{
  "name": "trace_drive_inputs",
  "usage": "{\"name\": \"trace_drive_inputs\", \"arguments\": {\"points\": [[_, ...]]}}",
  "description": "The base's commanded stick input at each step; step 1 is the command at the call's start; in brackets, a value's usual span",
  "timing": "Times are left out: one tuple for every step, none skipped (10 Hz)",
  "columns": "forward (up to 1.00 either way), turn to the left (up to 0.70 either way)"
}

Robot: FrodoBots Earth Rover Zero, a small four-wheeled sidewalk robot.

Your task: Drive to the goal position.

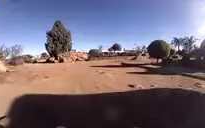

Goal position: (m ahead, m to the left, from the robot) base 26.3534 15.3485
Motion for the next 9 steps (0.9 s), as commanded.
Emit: {"name": "trace_drive_inputs", "arguments": {"points": [[0.5, 0.0], [0.5, 0.0], [0.5, 0.0], [0.5, 0.18], [0.5, 0.49], [0.5, 0.5], [0.5, 0.5], [0.5, 0.5], [0.5, 0.48]]}}
